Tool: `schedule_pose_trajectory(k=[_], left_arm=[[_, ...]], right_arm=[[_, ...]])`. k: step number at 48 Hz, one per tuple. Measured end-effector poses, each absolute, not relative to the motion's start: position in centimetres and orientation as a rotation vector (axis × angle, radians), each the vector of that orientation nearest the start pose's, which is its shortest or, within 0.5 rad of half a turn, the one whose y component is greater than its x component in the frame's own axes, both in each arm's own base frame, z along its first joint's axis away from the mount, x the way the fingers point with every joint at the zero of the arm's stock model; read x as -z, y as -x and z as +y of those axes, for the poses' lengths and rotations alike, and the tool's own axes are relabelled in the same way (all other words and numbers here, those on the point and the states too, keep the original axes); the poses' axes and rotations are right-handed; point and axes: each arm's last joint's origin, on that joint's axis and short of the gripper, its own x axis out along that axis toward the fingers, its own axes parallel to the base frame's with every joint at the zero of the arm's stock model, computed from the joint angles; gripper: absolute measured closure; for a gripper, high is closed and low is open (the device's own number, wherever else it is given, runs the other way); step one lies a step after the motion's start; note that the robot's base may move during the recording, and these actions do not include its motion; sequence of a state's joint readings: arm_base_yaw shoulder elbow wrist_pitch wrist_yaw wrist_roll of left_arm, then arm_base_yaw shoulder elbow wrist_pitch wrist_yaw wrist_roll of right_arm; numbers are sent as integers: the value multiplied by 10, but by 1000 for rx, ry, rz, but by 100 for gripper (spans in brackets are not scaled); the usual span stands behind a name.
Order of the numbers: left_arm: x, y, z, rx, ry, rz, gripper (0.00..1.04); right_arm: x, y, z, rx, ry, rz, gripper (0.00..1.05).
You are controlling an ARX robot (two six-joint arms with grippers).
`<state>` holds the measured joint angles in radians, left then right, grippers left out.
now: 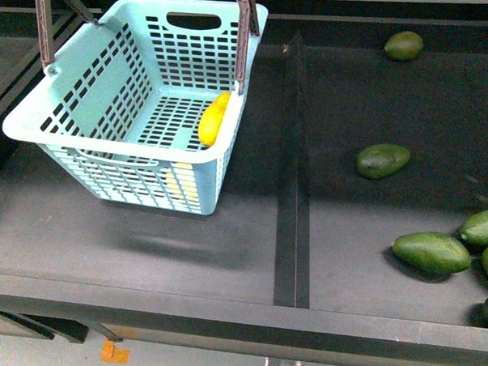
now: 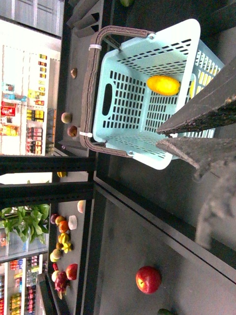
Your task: Pick lemon and mango into basket
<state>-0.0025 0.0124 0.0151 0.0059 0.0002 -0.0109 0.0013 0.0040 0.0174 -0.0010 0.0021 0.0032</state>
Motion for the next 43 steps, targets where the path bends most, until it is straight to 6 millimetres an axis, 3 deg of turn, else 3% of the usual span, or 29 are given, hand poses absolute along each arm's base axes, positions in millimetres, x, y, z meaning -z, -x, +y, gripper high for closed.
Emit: schedule_pose_trajectory(k=[23, 36, 41, 43], left_arm=[[-168, -97, 0, 2, 11, -10, 101], [-168, -97, 0, 2, 11, -10, 29], [-168, -97, 0, 2, 11, -10, 8], [-168, -97, 0, 2, 9, -10, 7]], right_arm=[[-169, -97, 0, 0, -3, -12, 9], [-169, -97, 0, 0, -3, -12, 9], [-169, -97, 0, 0, -3, -12, 9], [-169, -97, 0, 0, -3, -12, 9]])
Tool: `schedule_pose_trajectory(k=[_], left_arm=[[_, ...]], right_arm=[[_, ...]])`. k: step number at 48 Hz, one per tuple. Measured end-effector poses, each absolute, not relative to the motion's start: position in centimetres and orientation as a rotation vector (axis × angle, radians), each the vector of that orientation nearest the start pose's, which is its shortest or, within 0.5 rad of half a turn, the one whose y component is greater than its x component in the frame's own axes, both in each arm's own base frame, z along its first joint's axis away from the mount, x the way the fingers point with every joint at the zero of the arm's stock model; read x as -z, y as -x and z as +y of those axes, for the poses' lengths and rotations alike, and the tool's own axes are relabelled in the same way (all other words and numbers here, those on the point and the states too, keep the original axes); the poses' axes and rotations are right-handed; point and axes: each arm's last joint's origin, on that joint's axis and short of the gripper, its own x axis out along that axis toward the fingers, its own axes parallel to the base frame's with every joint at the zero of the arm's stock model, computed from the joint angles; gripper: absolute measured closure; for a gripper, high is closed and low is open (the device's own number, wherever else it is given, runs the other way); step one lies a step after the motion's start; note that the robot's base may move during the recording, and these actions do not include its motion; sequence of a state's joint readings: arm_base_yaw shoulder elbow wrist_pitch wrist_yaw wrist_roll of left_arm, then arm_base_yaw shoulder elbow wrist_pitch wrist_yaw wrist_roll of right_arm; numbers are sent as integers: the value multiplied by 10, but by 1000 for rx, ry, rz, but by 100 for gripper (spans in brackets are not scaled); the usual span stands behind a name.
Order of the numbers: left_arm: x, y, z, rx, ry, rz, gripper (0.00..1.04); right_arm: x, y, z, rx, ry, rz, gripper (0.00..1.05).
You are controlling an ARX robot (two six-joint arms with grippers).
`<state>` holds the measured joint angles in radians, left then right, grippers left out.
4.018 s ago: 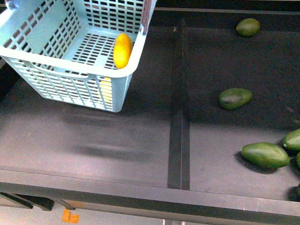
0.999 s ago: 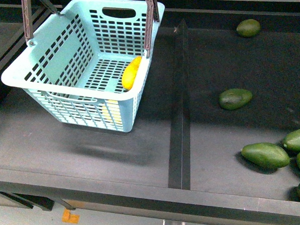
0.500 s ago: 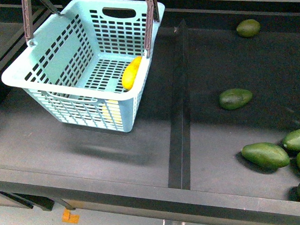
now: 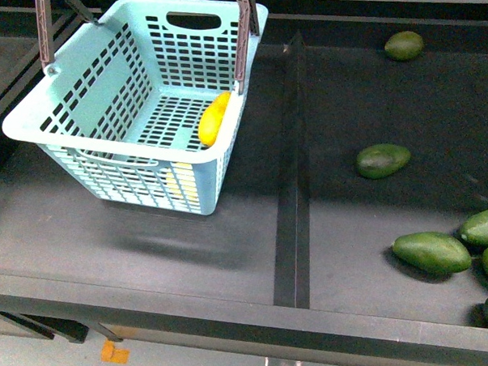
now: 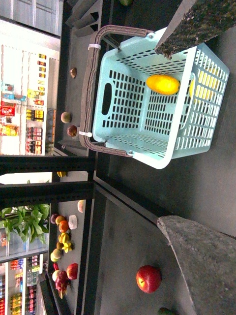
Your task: Pick lemon and mango into basket
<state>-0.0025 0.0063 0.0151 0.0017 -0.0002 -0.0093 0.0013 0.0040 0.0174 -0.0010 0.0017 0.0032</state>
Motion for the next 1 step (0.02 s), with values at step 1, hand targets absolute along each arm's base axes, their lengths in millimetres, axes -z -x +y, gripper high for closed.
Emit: schedule_pose_trajectory(k=[1], left_arm=[[-168, -97, 0, 2, 9, -10, 8]], right_arm=[[-169, -97, 0, 1, -3, -12, 9]])
